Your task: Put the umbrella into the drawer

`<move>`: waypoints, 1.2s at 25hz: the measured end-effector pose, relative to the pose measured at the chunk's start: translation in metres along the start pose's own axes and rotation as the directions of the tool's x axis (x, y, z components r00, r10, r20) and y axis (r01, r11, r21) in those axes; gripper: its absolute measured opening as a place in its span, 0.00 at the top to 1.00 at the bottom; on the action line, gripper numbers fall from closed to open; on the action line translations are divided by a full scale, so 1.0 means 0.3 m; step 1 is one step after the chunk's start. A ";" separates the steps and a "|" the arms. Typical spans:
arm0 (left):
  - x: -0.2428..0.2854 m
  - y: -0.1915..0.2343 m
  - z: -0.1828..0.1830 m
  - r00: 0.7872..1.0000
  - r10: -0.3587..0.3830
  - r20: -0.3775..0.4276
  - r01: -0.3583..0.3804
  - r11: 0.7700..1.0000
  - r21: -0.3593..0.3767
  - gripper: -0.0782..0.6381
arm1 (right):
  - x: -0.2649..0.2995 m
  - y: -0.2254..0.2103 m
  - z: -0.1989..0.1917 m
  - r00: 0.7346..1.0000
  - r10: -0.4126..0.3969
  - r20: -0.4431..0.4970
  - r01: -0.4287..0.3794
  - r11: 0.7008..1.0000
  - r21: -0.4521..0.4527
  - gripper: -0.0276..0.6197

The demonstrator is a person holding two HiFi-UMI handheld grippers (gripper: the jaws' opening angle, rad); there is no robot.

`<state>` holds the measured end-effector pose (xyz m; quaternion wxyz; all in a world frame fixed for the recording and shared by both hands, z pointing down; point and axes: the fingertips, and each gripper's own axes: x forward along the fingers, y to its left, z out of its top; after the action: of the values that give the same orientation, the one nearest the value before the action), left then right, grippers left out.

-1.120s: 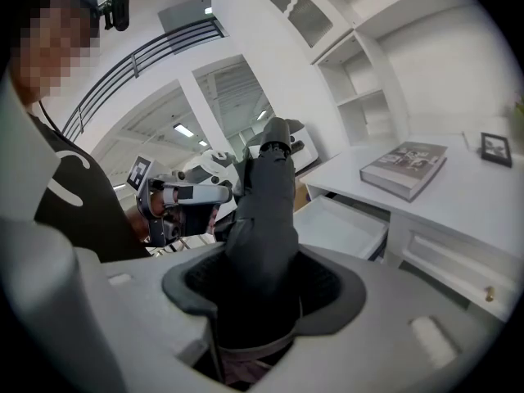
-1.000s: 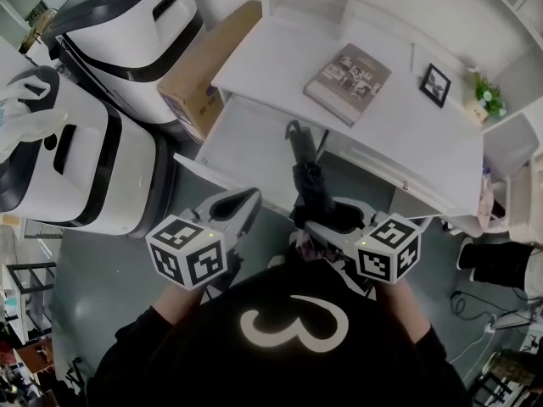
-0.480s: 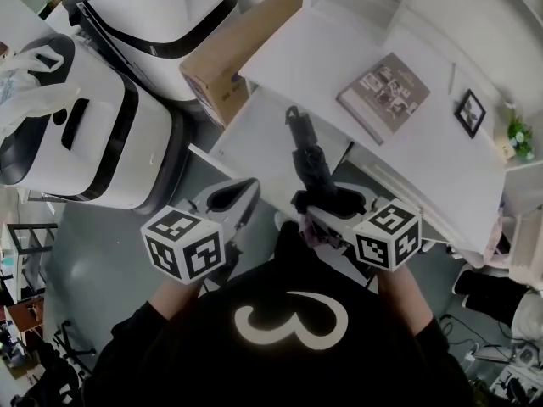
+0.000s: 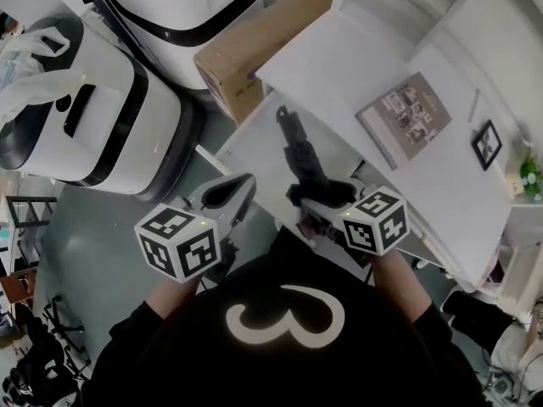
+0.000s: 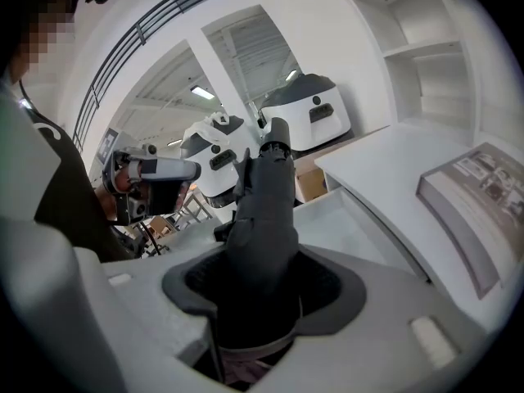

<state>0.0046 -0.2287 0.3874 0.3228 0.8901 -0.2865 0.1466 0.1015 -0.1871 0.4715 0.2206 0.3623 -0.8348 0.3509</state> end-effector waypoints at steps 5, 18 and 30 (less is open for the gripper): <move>0.007 0.066 0.008 0.999 0.037 0.016 -0.036 0.998 -0.046 0.88 | 0.089 -0.057 0.006 0.997 0.010 -0.076 -0.012 0.999 -0.032 0.60; 0.035 0.191 -0.010 0.995 0.096 -0.003 -0.096 0.988 -0.118 0.88 | 0.335 -0.214 -0.090 0.970 -0.011 -0.245 0.002 0.999 -0.037 0.60; 0.091 0.272 -0.042 0.993 0.120 -0.019 -0.121 0.980 -0.158 0.88 | 0.519 -0.366 -0.217 0.922 -0.080 -0.378 0.068 0.997 -0.045 0.60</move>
<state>-0.0241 -0.2829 0.4489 0.3846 0.8419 -0.3490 0.1469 0.0927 -0.2623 0.6579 0.3964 0.3154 -0.7674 0.3929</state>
